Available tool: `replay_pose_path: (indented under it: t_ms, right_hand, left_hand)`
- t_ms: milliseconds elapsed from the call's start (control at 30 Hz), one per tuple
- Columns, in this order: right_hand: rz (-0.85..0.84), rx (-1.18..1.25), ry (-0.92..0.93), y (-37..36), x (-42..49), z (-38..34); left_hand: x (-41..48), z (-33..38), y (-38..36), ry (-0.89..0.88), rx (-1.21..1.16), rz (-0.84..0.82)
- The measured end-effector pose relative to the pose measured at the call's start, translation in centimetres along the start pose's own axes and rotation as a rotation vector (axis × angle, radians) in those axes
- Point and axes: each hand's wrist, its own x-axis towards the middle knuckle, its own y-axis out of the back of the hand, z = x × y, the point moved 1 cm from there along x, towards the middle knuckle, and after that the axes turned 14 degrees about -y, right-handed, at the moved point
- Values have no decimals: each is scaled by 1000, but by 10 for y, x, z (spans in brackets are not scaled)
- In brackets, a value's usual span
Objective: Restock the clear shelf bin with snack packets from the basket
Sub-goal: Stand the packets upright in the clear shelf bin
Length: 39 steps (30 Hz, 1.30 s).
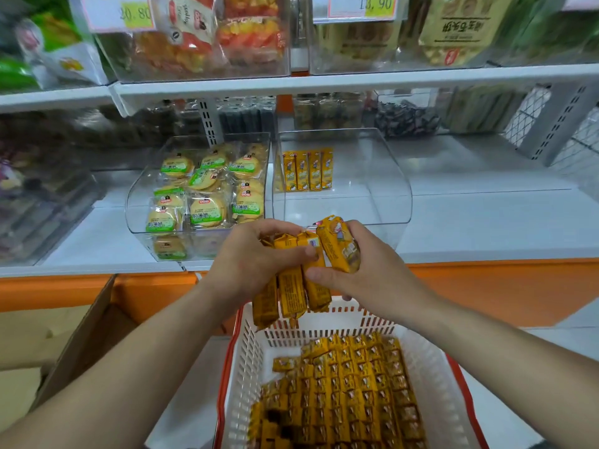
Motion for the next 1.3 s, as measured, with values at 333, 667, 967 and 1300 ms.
replay_pose_path:
  t_ms: [333,667,967,1300]
  right_hand:
    - [0,191,-4,15,14,-19]
    - [263,0,77,74,148,-30]
    - [489,-194,-105,79,301,19]
    - [497,-118,-278,70,325,32]
  left_hand:
    - [12,6,14,-78,55,68]
    - [43,-7,44,-196,167,178]
    - [79,-24,53,-247,216,274]
    - [85,-33,52,-160,33,394]
